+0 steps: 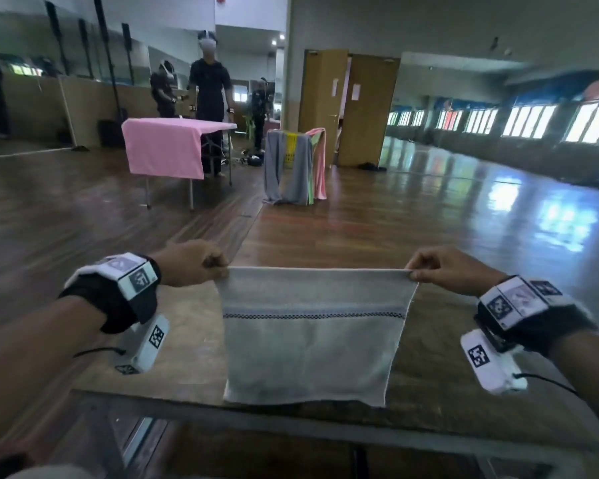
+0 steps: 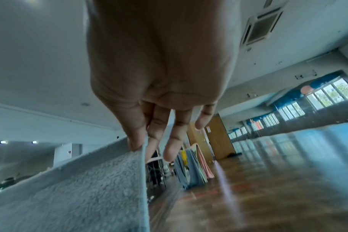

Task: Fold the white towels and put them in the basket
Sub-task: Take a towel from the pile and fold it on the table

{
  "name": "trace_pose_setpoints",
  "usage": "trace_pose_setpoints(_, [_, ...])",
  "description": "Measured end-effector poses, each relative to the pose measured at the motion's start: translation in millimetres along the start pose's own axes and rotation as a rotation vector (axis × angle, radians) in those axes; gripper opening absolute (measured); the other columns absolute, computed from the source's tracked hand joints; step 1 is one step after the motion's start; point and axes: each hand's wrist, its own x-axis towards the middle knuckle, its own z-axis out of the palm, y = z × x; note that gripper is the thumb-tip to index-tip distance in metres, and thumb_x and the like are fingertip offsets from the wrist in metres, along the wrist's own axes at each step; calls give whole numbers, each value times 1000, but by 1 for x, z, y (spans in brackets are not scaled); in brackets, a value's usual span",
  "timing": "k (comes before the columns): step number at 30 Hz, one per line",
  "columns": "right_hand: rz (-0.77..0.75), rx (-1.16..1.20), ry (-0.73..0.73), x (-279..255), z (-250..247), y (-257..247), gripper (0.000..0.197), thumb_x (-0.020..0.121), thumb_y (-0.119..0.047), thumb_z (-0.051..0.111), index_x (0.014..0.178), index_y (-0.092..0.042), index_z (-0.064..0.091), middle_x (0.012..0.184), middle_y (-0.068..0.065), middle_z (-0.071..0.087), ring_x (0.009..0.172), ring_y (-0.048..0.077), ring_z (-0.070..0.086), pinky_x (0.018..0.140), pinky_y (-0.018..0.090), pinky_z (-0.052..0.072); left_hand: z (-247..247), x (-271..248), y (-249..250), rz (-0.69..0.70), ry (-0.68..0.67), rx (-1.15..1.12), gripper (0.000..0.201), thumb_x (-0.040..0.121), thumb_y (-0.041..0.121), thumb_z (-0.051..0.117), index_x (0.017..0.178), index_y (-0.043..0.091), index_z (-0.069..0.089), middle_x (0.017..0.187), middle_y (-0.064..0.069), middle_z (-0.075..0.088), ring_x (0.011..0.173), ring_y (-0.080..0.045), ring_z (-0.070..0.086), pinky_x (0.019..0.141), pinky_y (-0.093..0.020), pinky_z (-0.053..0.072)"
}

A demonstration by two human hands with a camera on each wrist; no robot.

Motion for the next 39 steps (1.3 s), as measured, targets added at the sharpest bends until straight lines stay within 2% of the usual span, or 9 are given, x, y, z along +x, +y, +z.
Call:
trace_pose_setpoints(3, [50, -23, -93, -4, 56, 32, 16, 84, -12, 67, 78, -26, 63, 82, -5, 68, 81, 13, 63, 76, 28, 48, 61, -3, -17, -19, -114, 38, 10, 91, 33, 55, 82, 31, 57, 89, 7, 64, 86, -15, 60, 82, -32, 47])
trace_pose_setpoints(10, [178, -62, -153, 13, 150, 95, 17, 77, -29, 67, 69, -44, 63, 71, -31, 65, 81, -2, 63, 93, 47, 46, 157, 13, -47, -71, -196, 57, 12, 92, 32, 51, 81, 29, 54, 88, 10, 61, 85, -13, 55, 92, -38, 39])
trace_pose_setpoints(16, [225, -49, -102, 67, 180, 116, 22, 80, -25, 64, 65, -41, 60, 75, -23, 65, 87, 10, 64, 96, 50, 43, 187, 61, -68, -160, -83, 148, 17, 91, 33, 47, 90, 21, 61, 92, 7, 62, 94, -17, 55, 90, -36, 23])
trace_pose_setpoints(20, [204, -40, -77, 121, 185, 129, 27, 82, -19, 66, 66, -39, 57, 74, -24, 61, 86, 12, 61, 95, 45, 45, 194, 109, -92, -189, -27, 59, 18, 86, 32, 50, 89, 22, 64, 96, 0, 66, 98, -25, 59, 94, -41, 37])
trace_pose_setpoints(23, [195, -54, -81, 161, 190, 139, 21, 83, -18, 65, 70, -34, 60, 79, -13, 64, 87, 14, 60, 89, 37, 48, 192, 143, -97, -215, 10, 128, 19, 92, 25, 51, 98, 19, 67, 105, -5, 65, 103, -29, 56, 92, -36, 38])
trace_pose_setpoints(26, [182, -82, -97, 192, 199, 147, 10, 84, -14, 64, 78, -22, 64, 84, -3, 64, 86, 16, 59, 80, 30, 46, 197, 172, -106, -158, -20, 121, 21, 91, 16, 51, 103, 13, 68, 107, -9, 66, 98, -29, 58, 87, -34, 44])
trace_pose_setpoints(29, [187, -121, -102, 211, 212, 153, 7, 85, -13, 63, 80, -18, 65, 80, -6, 61, 86, 15, 57, 77, 28, 42, 207, 190, -115, -128, -25, 74, 19, 87, 9, 54, 100, 7, 68, 103, -11, 68, 93, -27, 59, 79, -29, 43])
trace_pose_setpoints(35, [167, -258, -169, 232, 232, 165, 9, 83, -17, 67, 76, -23, 66, 75, -16, 54, 91, 16, 58, 90, 37, 47, 221, 206, -120, -106, -68, 157, 13, 88, 22, 60, 91, 10, 65, 95, -6, 66, 78, -19, 51, 70, -25, 34])
trace_pose_setpoints(39, [76, -262, -169, 235, 235, 163, 13, 84, -11, 66, 94, -5, 69, 93, 4, 63, 90, 19, 58, 81, 26, 40, 220, 209, -123, -71, -64, 100, 10, 85, 21, 64, 86, 11, 66, 93, -7, 68, 76, -17, 50, 69, -26, 34])
